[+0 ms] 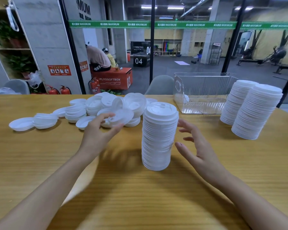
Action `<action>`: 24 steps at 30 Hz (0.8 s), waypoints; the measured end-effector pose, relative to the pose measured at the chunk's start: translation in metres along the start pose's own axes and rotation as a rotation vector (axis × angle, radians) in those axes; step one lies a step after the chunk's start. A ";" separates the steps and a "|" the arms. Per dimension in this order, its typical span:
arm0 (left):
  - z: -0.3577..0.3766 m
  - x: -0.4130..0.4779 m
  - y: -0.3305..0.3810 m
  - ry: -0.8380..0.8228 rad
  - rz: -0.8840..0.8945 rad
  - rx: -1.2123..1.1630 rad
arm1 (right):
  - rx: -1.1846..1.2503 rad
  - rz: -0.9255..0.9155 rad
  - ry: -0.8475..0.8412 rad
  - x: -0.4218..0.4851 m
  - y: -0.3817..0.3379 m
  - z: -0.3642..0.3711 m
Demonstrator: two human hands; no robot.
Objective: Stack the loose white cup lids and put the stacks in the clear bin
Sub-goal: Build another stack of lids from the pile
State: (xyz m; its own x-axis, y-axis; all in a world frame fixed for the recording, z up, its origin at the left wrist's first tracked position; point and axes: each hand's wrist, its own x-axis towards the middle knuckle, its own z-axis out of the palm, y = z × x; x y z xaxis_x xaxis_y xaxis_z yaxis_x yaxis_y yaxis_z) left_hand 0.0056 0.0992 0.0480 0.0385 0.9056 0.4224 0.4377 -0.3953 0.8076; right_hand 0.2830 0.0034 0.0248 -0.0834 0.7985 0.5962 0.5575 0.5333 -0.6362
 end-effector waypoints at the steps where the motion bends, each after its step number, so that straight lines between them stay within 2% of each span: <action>1: -0.002 0.000 0.014 0.002 0.048 -0.051 | 0.000 0.000 0.002 0.000 0.000 0.000; 4: -0.004 -0.003 0.054 -0.065 0.207 -0.131 | 0.001 0.001 0.007 0.000 0.000 0.000; 9: 0.006 -0.003 0.091 -0.232 0.315 -0.074 | 0.000 0.008 0.013 0.001 0.001 -0.001; 24: 0.016 -0.004 0.090 -0.291 0.348 0.052 | 0.003 0.007 0.009 0.001 0.001 -0.002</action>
State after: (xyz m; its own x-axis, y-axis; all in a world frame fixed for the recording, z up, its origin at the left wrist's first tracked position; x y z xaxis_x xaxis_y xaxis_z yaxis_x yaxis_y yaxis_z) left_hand 0.0590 0.0621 0.1126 0.4389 0.7286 0.5258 0.3981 -0.6823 0.6131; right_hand 0.2848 0.0041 0.0254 -0.0726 0.7996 0.5961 0.5552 0.5289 -0.6419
